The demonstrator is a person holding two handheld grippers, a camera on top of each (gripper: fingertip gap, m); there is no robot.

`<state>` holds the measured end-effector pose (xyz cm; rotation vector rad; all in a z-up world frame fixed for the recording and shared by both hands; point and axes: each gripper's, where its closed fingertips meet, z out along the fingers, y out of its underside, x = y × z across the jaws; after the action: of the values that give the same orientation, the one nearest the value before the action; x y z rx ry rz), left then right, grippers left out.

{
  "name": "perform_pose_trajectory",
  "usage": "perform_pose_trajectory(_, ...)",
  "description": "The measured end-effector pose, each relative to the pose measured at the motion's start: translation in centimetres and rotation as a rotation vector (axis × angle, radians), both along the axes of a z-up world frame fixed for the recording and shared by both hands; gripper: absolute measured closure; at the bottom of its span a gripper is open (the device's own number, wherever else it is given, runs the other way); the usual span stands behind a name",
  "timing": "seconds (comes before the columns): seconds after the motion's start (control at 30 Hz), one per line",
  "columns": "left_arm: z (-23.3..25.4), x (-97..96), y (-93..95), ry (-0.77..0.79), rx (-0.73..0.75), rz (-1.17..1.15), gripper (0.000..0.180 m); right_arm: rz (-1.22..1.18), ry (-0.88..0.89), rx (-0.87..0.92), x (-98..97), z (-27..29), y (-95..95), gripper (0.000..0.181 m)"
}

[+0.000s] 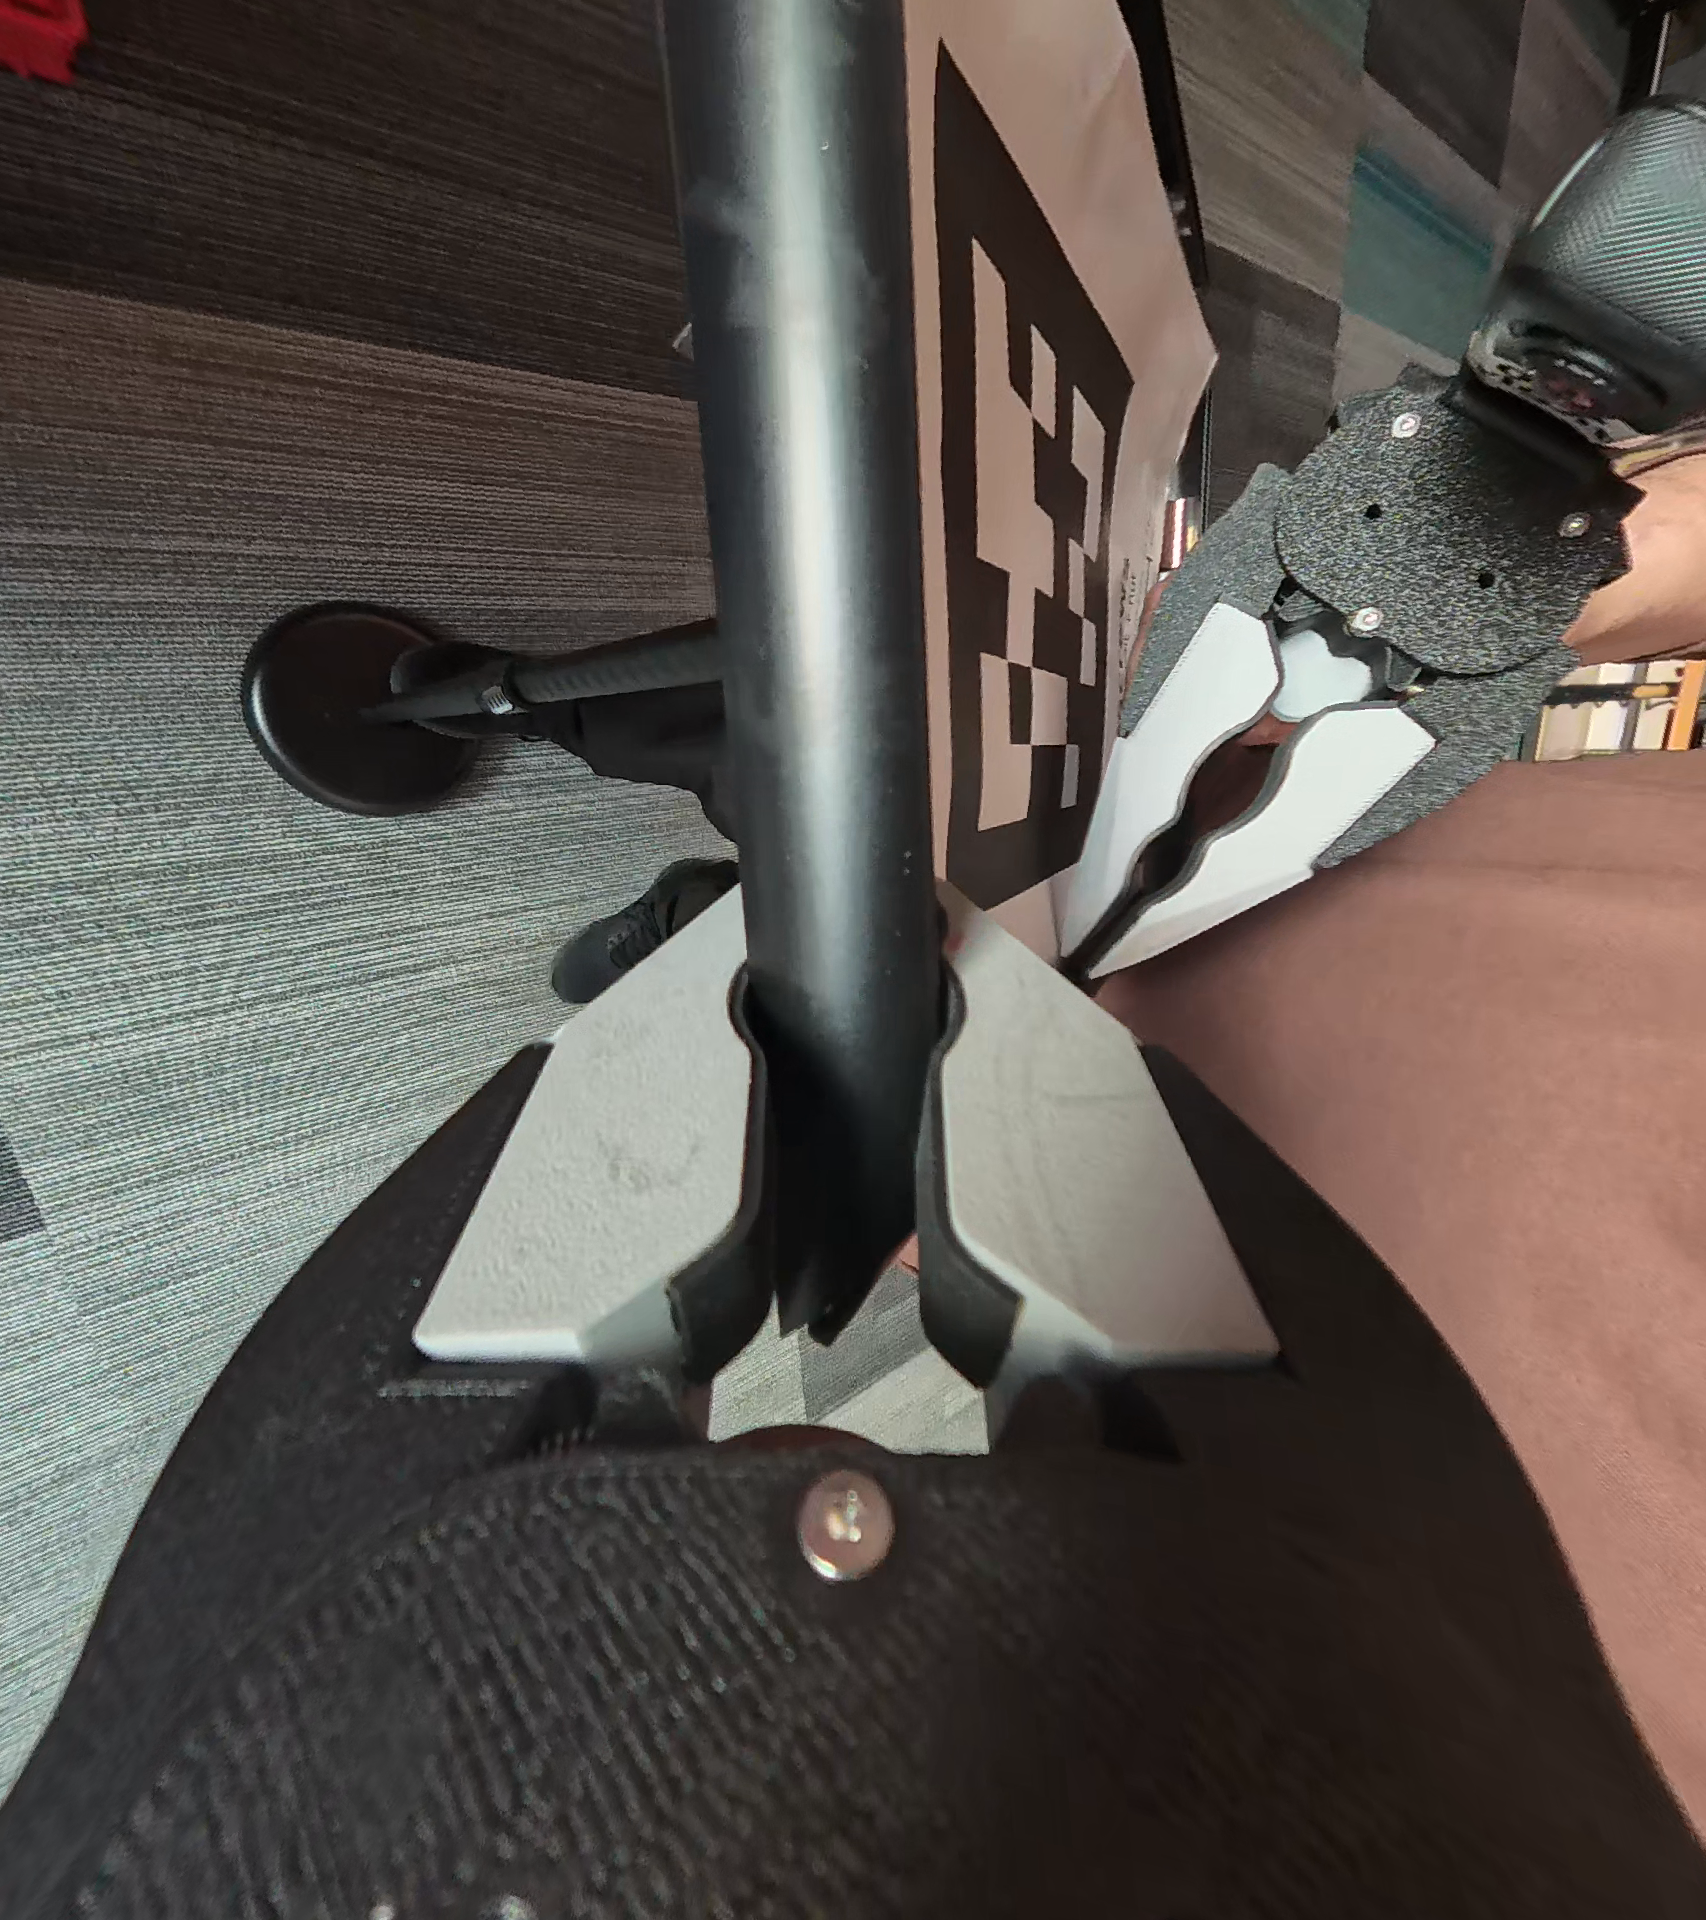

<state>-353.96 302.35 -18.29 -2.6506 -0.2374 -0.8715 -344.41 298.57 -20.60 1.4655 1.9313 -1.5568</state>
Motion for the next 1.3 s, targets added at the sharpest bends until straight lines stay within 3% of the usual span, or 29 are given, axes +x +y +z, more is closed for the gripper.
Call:
perform_pose_trajectory(0.63,-0.6,-0.3,-1.0,-0.046,-0.207,-0.057,0.157,0.114,-0.019,-0.158,-0.1,1.1,-2.0,0.181)
perform_pose_trajectory(0.7,-0.4,0.0,0.2,-0.043,-0.174,-0.03,0.157,0.278,-0.025,-0.264,1.8,2.9,-4.9,0.181)
perform_pose_trajectory(0.77,-0.2,0.1,1.1,-0.007,-0.16,-0.049,0.157,0.358,0.053,-0.106,2.3,1.8,-7.6,0.181)
perform_pose_trajectory(1.07,0.4,-0.2,0.6,-0.004,-0.126,-0.041,0.156,0.325,0.079,-0.235,1.3,3.8,-7.6,0.18)
perform_pose_trajectory(1.13,0.5,-0.1,0.8,-0.006,-0.088,-0.033,0.156,0.276,0.092,-0.21,1.3,4.3,-6.9,0.158)
perform_pose_trajectory(1.2,0.6,-0.1,0.8,0.009,-0.057,-0.026,0.151,0.221,0.147,-0.164,1.9,5.0,-5.3,0.154)
perform_pose_trajectory(1.3,1.1,-0.1,0.3,0.051,-0.017,-0.046,0.124,0.029,0.245,0.053,1.4,4.9,0.1,0.136)
